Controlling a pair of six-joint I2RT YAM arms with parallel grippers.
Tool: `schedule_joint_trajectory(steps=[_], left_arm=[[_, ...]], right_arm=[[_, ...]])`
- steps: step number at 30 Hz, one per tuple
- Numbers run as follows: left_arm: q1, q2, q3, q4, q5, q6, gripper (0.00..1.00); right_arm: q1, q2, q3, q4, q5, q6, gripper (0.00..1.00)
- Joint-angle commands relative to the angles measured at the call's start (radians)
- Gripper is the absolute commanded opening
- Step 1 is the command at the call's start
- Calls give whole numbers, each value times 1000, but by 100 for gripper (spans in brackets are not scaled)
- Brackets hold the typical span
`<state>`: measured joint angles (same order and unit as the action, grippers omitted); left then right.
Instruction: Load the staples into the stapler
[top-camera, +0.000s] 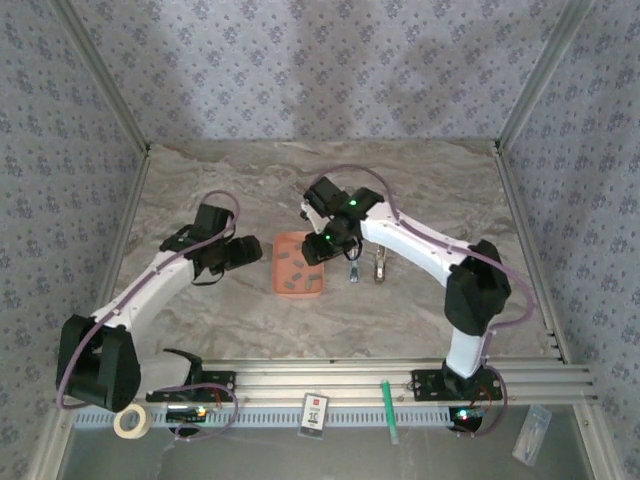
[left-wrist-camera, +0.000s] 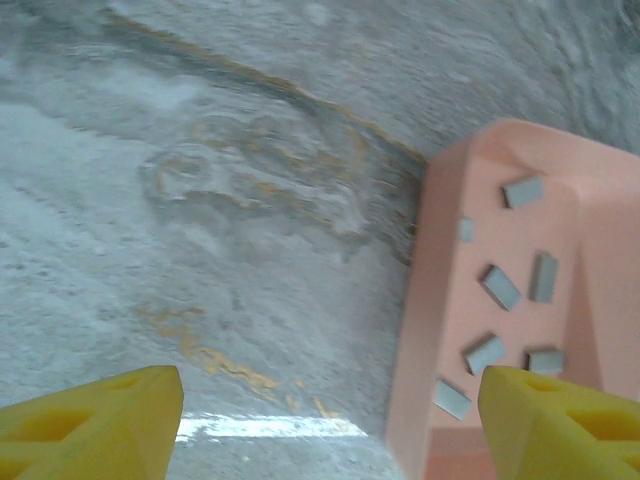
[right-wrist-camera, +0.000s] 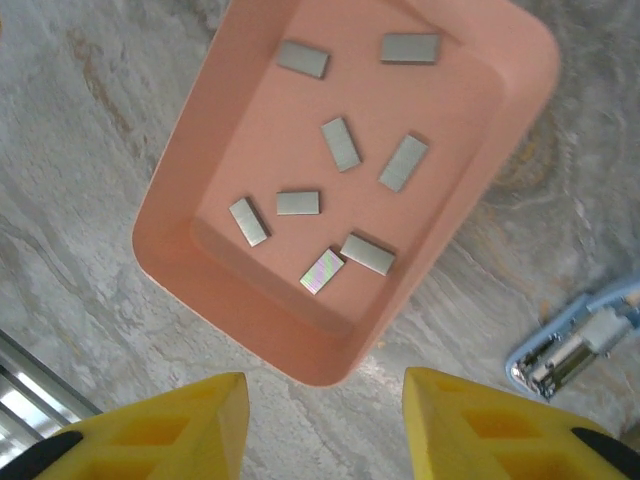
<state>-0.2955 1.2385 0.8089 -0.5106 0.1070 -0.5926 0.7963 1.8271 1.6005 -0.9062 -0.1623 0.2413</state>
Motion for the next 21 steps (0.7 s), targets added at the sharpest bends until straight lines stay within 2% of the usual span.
schedule_joint_trajectory(steps=[1, 10, 21], left_arm=[[64, -22, -44, 67, 80, -5, 78], [196, -19, -108, 133, 154, -30, 78], [234, -20, -135, 164, 149, -67, 78]], right_arm=[[8, 78, 80, -83, 6, -110, 42], [41, 234, 184, -95, 66, -155, 41], [58, 315, 185, -10, 87, -153, 42]])
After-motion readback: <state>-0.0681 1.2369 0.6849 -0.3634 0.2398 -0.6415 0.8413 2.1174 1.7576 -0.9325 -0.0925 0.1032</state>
